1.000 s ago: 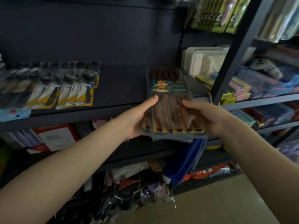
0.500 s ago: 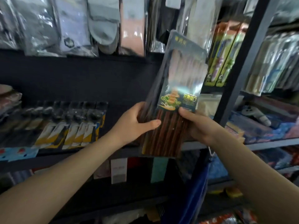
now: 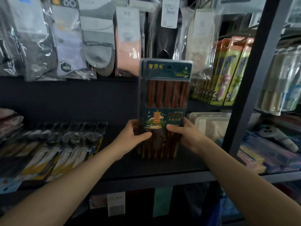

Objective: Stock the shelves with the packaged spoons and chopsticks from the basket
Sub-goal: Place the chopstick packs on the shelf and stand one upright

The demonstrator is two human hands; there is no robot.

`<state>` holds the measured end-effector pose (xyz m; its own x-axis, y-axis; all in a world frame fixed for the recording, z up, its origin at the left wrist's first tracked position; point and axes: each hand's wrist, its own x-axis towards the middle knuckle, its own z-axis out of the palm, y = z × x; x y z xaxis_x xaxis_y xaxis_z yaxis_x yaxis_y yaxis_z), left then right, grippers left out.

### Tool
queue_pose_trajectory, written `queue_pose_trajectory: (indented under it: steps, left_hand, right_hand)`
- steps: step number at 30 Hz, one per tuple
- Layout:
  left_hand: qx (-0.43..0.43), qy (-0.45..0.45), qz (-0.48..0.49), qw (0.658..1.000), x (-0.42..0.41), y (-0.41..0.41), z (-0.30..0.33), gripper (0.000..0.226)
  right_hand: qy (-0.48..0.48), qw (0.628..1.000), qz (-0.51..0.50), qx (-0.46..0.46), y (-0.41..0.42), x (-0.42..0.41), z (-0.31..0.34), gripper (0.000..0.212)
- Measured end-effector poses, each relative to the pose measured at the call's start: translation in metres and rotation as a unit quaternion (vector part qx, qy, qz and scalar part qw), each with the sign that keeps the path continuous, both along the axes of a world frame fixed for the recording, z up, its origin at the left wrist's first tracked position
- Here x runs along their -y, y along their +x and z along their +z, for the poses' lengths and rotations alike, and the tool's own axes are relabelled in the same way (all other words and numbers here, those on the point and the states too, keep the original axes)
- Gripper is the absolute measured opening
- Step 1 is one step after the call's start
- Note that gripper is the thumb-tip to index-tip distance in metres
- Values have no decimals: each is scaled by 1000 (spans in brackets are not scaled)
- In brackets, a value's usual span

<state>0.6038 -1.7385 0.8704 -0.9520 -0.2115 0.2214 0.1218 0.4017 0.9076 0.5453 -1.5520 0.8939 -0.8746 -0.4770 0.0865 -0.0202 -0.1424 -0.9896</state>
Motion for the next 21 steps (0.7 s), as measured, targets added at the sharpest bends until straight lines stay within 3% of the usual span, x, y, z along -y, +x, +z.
queue_pose_trajectory:
  steps: [2, 6, 9, 11, 16, 21]
  left_hand:
    - [-33, 41, -6, 999, -5, -3, 6, 61]
    - [-127, 81, -9, 989, -21, -11, 40, 64]
    - [-205, 113, 7, 972, -27, -19, 67, 64]
    - [-228, 146, 3, 963, -29, -25, 82, 62]
    - [-207, 150, -14, 967, -30, -36, 94, 56]
    - [-176, 64, -49, 981, -19, -38, 98, 58]
  right_hand:
    - [-16, 1000, 20, -9, -6, -3, 1, 68]
    - [-44, 997, 21, -54, -15, -3, 27, 40]
    - [-71, 992, -10, -107, -24, 1, 53, 55]
    - [-68, 985, -18, -158, -28, 2, 70, 55]
    - [-74, 970, -42, -227, -35, 14, 94, 55]
    - [-46, 961, -40, -269, -45, 13, 95, 55]
